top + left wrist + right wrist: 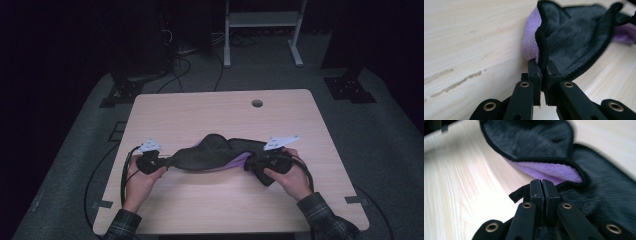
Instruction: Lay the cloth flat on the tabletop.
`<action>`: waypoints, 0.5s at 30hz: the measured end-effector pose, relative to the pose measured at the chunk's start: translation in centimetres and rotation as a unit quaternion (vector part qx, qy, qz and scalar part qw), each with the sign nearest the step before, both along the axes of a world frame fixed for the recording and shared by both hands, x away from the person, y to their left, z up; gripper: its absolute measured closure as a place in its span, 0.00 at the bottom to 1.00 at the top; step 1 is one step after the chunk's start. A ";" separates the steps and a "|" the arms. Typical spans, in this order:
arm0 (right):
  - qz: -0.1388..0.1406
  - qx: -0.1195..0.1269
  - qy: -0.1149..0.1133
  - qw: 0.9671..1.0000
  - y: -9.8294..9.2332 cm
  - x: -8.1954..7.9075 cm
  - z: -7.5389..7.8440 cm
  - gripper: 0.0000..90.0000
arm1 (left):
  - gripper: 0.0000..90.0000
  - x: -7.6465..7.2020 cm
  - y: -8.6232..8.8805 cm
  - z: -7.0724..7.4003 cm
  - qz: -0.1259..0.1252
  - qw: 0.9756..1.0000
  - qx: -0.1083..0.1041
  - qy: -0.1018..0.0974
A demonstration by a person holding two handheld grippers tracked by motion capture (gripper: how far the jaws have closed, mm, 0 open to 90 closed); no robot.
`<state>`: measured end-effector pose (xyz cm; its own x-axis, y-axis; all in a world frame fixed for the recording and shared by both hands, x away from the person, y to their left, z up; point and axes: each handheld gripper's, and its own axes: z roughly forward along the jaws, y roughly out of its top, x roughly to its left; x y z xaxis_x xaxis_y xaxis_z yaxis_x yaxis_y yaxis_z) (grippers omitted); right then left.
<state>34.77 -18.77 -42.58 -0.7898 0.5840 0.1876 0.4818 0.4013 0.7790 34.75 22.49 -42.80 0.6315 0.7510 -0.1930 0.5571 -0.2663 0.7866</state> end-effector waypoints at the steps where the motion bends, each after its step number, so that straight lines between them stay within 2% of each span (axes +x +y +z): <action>1: -0.006 0.007 -0.003 1.000 -0.5 0.0 0.4 0.97 | 0.95 -0.1 0.1 0.5 0.002 1.000 -0.010 -0.006; 4: -0.033 0.023 -0.029 0.999 -2.6 0.0 2.3 0.97 | 0.96 -0.3 0.3 2.0 0.001 0.999 -0.030 -0.023; 7: -0.054 0.035 -0.045 0.997 -4.1 0.2 3.8 0.97 | 0.96 -0.4 0.3 3.8 0.001 0.998 -0.045 -0.043; 13: -0.093 0.064 -0.090 0.990 -6.8 0.6 7.4 0.97 | 0.96 -0.5 0.8 7.5 0.008 0.994 -0.073 -0.077; 15: -0.102 0.072 -0.104 0.987 -7.4 0.6 8.7 0.97 | 0.96 -0.6 1.0 8.7 0.012 0.993 -0.075 -0.091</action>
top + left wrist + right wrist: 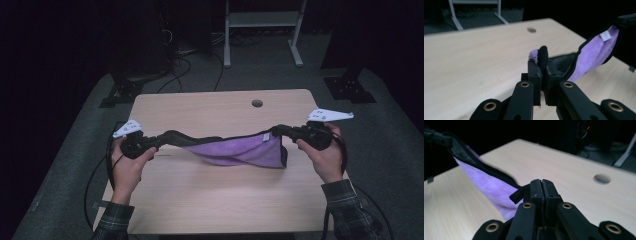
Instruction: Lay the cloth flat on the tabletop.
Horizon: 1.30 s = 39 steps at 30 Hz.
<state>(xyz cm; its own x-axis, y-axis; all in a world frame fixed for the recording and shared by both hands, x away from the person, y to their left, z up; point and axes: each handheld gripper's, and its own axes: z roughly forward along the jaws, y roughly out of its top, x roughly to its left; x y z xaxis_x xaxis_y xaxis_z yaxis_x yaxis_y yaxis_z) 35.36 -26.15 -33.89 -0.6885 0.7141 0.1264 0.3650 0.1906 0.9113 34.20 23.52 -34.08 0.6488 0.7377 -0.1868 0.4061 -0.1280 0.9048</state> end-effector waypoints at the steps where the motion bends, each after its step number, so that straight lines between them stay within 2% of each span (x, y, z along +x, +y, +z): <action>1: -0.004 0.001 -0.007 1.000 -0.3 0.0 0.7 0.97 | 0.96 -0.1 0.1 0.6 0.002 1.000 -0.003 -0.006; 5: -0.015 0.005 -0.040 0.999 -1.2 -0.2 3.3 0.97 | 0.96 -0.4 0.3 3.0 0.007 0.999 -0.011 -0.033; 8: -0.022 0.011 -0.062 0.998 -1.6 -0.7 5.2 0.97 | 0.96 -0.8 0.5 5.2 0.008 0.998 -0.026 -0.061; 11: -0.027 0.018 -0.082 0.996 -1.9 -1.1 6.8 0.97 | 0.96 -1.3 0.3 6.8 0.008 0.996 -0.037 -0.081; 14: -0.033 0.022 -0.093 0.995 -2.1 -1.3 8.0 0.98 | 0.96 -1.5 -0.1 8.3 0.007 0.995 -0.036 -0.095; 16: -0.036 0.023 -0.100 0.994 -2.2 -1.3 8.6 0.98 | 0.96 -1.2 -0.3 8.7 0.009 0.995 -0.032 -0.095; 19: -0.045 0.018 -0.101 0.994 -2.2 -0.7 8.9 0.98 | 0.96 -0.2 -0.7 8.7 0.016 0.996 -0.030 -0.084; 20: -0.048 0.017 -0.100 0.994 -2.2 -0.4 8.9 0.98 | 0.96 0.6 -0.8 8.5 0.019 0.996 -0.033 -0.075; 22: -0.058 0.012 -0.088 0.994 -2.3 1.1 8.6 0.98 | 0.96 2.3 -1.1 8.2 0.025 0.997 -0.035 -0.061; 24: -0.071 0.009 -0.080 0.994 -2.3 2.7 8.6 0.98 | 0.96 3.6 -1.4 8.2 0.030 0.997 -0.040 -0.057; 27: -0.085 0.017 -0.072 0.994 -2.5 4.9 9.3 0.98 | 0.96 5.5 -1.8 9.2 0.034 0.996 -0.047 -0.065; 29: -0.093 0.025 -0.080 0.992 -2.6 6.1 10.4 0.97 | 0.96 6.2 -2.1 10.2 0.038 0.995 -0.050 -0.077; 32: -0.099 0.028 -0.087 0.991 -2.7 6.7 11.3 0.98 | 0.96 6.9 -2.5 10.6 0.041 0.995 -0.043 -0.085; 35: -0.100 0.024 -0.083 0.991 -2.9 7.4 10.8 0.97 | 0.96 7.6 -2.6 9.3 0.042 0.996 -0.031 -0.071; 36: -0.100 0.024 -0.078 0.992 -2.9 7.6 10.3 0.97 | 0.96 7.9 -2.7 8.3 0.042 0.997 -0.031 -0.057; 39: -0.099 0.020 -0.051 0.994 -3.0 8.2 7.7 0.97 | 0.96 8.4 -3.0 5.9 0.040 0.998 -0.024 -0.029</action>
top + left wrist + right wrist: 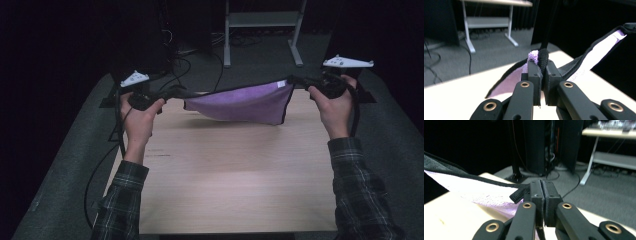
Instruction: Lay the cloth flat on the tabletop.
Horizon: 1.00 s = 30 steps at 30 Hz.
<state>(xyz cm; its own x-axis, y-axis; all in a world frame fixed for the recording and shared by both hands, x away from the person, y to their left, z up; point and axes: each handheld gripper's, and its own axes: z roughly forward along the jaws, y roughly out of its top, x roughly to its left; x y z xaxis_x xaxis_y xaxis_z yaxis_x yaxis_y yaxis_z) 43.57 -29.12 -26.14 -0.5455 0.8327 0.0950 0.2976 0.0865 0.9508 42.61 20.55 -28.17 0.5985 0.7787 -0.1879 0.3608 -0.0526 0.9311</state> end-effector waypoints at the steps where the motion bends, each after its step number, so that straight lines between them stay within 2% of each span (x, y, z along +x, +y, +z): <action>1: 0.000 -0.001 0.006 1.000 0.0 0.1 -0.6 0.97 | 0.96 0.1 -0.1 -1.0 -0.004 1.000 -0.003 0.014; 5: 0.006 -0.003 0.032 0.999 0.0 0.1 -3.5 0.97 | 0.96 -0.2 -0.2 -3.6 -0.009 0.999 0.006 0.040; 11: 0.026 -0.015 0.059 0.998 0.4 -0.9 -6.7 0.97 | 0.96 -1.7 0.2 -5.8 -0.016 0.998 0.016 0.063; 17: 0.046 -0.014 0.070 0.996 0.4 -2.4 -8.5 0.97 | 0.95 -4.3 0.8 -8.0 -0.023 0.996 0.021 0.080; 21: 0.063 -0.016 0.076 0.995 0.6 -4.0 -9.6 0.97 | 0.95 -5.7 1.1 -9.2 -0.028 0.995 0.017 0.097; 23: 0.075 -0.016 0.080 0.994 0.7 -4.9 -10.3 0.97 | 0.95 -6.5 1.3 -9.7 -0.028 0.994 0.023 0.103; 30: 0.103 -0.033 0.098 0.989 0.8 -7.9 -12.2 0.97 | 0.94 -9.5 1.8 -12.0 -0.036 0.990 0.031 0.134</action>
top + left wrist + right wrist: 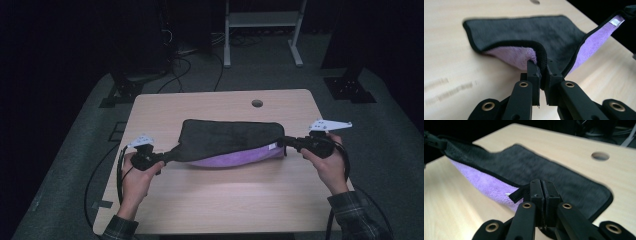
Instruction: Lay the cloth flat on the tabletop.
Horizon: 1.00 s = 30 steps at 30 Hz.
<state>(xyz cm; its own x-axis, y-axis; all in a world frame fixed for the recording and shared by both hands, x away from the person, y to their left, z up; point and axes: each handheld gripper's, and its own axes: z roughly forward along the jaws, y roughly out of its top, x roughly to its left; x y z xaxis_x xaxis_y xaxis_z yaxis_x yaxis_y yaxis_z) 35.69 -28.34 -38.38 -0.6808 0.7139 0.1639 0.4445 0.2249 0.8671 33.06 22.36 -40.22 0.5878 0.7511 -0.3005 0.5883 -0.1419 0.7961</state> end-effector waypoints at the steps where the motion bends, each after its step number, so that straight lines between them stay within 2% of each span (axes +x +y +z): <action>1: 0.003 -0.003 0.003 1.000 0.0 -0.4 -0.3 0.97 | 0.94 -0.5 0.0 -0.4 0.000 1.000 0.002 0.008; 7: 0.022 -0.024 0.037 0.999 -0.2 -2.8 -2.7 0.97 | 0.94 -3.0 0.1 -3.3 -0.008 0.999 0.021 0.043; 16: 0.046 -0.042 0.074 0.995 -1.1 -5.7 -5.1 0.97 | 0.95 -5.7 0.3 -4.8 -0.018 0.997 0.019 0.079; 20: 0.058 -0.052 0.094 0.993 -1.2 -6.6 -6.2 0.97 | 0.95 -6.9 -0.2 -5.7 -0.027 0.994 0.039 0.094; 23: 0.066 -0.068 0.103 0.990 -1.1 -7.2 -6.9 0.97 | 0.94 -7.7 -0.5 -6.1 -0.030 0.993 0.057 0.094; 24: 0.068 -0.073 0.106 0.989 -1.0 -7.4 -7.1 0.97 | 0.91 -7.8 -0.5 -6.1 -0.032 0.993 0.071 0.093; 26: 0.074 -0.080 0.108 0.988 -1.1 -7.7 -7.3 0.95 | 0.81 -8.0 -0.4 -6.0 -0.028 0.993 0.078 0.079; 28: 0.078 -0.074 0.100 0.989 -1.3 -7.8 -7.2 0.84 | 0.74 -7.9 0.0 -5.7 -0.026 0.995 0.071 0.066; 30: 0.078 -0.062 0.091 0.991 -1.6 -7.9 -6.8 0.76 | 0.67 -7.9 0.3 -5.2 -0.020 0.996 0.078 0.049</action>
<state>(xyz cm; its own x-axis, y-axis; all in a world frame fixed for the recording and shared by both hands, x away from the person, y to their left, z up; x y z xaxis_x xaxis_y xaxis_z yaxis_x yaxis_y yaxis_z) 27.81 -29.90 -45.17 -0.7521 0.6240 0.2119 0.5421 0.4029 0.7374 25.19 22.68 -45.41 0.5919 0.7700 -0.2383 0.6529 -0.2846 0.7019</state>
